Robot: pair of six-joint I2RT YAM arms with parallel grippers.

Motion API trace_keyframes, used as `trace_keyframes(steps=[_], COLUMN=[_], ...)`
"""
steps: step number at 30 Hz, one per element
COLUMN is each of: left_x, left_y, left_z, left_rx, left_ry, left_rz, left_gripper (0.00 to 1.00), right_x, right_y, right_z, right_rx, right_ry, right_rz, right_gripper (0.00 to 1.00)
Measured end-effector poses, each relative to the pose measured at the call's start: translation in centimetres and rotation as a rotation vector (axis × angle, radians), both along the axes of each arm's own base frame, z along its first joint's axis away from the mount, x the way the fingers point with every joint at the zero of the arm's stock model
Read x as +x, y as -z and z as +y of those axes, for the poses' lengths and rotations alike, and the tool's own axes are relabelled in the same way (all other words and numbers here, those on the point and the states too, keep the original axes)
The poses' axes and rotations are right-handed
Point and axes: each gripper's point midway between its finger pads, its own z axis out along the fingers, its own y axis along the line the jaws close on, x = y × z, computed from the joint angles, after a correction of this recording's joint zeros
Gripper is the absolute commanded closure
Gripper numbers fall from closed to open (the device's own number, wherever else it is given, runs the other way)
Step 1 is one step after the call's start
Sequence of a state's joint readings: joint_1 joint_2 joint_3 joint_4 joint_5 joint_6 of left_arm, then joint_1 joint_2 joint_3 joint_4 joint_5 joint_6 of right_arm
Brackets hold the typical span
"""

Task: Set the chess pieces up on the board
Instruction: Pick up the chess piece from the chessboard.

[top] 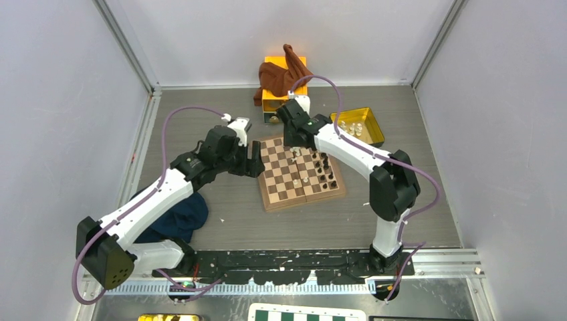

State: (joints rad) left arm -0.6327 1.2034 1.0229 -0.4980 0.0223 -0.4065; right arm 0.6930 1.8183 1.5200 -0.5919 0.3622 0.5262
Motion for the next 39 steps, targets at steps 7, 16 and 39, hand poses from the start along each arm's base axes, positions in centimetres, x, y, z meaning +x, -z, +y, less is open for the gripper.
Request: trace_keyframes(steps=[7,16,39], left_x=[-0.6,-0.3,0.0], left_y=[0.9,1.8,2.9], left_z=[0.3,0.6,0.7], left_rx=[-0.004,0.027,0.053], left_ry=[-0.025,-0.045,-0.048], left_rz=[0.036,0.052,0.072], left_gripper=[0.25,0.26,0.27], right_x=[1.2,-1.1,-0.5], right_y=[0.8,3.3,3.8], right_z=[1.2,-0.2,-0.8], right_rx=[-0.019,-0.013,-0.027], right_ry=[-0.016,0.05,0.073], right_rz=[0.027,0.108,0.09], right_gripper=[0.64,0.69,0.68])
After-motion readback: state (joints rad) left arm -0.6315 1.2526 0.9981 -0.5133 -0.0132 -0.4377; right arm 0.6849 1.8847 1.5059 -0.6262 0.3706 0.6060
